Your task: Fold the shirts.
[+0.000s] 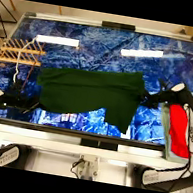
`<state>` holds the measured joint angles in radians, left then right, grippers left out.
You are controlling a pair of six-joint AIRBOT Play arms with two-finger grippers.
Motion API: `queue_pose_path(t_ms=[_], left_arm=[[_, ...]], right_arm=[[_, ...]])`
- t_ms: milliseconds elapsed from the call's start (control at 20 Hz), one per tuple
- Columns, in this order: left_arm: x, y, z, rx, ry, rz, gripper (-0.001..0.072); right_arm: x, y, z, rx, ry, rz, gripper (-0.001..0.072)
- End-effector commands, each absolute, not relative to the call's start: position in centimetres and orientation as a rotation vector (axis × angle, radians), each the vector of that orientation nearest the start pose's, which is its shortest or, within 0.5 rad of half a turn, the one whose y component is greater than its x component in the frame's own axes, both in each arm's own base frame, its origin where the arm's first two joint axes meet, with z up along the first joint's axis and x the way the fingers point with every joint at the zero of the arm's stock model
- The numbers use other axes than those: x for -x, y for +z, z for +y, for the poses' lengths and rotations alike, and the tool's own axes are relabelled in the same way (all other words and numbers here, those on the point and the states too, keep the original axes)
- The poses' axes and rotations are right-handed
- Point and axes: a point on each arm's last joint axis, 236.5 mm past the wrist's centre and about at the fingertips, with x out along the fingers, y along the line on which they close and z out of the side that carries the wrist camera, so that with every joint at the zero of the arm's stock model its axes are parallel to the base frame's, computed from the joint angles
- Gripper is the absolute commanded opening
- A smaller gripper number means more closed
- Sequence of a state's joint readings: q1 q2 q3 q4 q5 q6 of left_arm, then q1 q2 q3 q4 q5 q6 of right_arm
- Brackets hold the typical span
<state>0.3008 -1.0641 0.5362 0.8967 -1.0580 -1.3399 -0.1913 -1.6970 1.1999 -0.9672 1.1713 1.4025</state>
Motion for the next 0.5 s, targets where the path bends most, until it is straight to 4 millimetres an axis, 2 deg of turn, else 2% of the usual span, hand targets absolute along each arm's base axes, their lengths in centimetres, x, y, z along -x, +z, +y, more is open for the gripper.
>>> queue_pose_path(t_ms=[0, 50, 100, 150, 200, 250, 300, 350, 400, 450], left_arm=[[-26.6, -7.2, -5.2, 0.743, -0.129, 1.35, 0.0034], [-26.7, -7.1, -5.2, 0.741, -0.13, 1.347, 0.0034], [-27.1, -6.7, -5.1, 0.736, -0.136, 1.339, 0.0034], [-27.9, -5.6, -5.0, 0.722, -0.149, 1.317, 0.0033], [-29.3, -3.8, -4.6, 0.698, -0.16, 1.266, 0.0032], [-31.3, -1.0, -4.0, 0.66, -0.174, 1.184, 0.0032], [-33.6, 3.6, -3.3, 0.59, -0.198, 1.057, 0.0032], [-35.6, 9.4, -2.7, 0.492, -0.231, 0.911, 0.0032], [-36.8, 17.0, -2.3, 0.389, -0.252, 0.729, 0.0032], [-37.0, 25.0, -2.0, 0.311, -0.251, 0.541, 0.0032]], right_arm=[[-40.1, -11.7, 6.0, -0.713, 0.242, 1.525, 0.0389], [-40.0, -11.4, 6.4, -0.723, 0.259, 1.527, 0.0123], [-39.9, -10.6, 6.7, -0.72, 0.294, 1.522, 0.0071], [-40.0, -9.2, 7.0, -0.674, 0.36, 1.496, 0.0071], [-40.4, -7.3, 7.0, -0.63, 0.398, 1.458, 0.007], [-41.1, -4.3, 6.9, -0.573, 0.432, 1.395, 0.007], [-42.1, -0.6, 6.6, -0.503, 0.463, 1.307, 0.007], [-43.3, 4.6, 6.1, -0.407, 0.481, 1.182, 0.007], [-44.1, 10.2, 5.5, -0.305, 0.477, 1.045, 0.007], [-44.4, 17.3, 4.6, -0.185, 0.448, 0.874, 0.007]])
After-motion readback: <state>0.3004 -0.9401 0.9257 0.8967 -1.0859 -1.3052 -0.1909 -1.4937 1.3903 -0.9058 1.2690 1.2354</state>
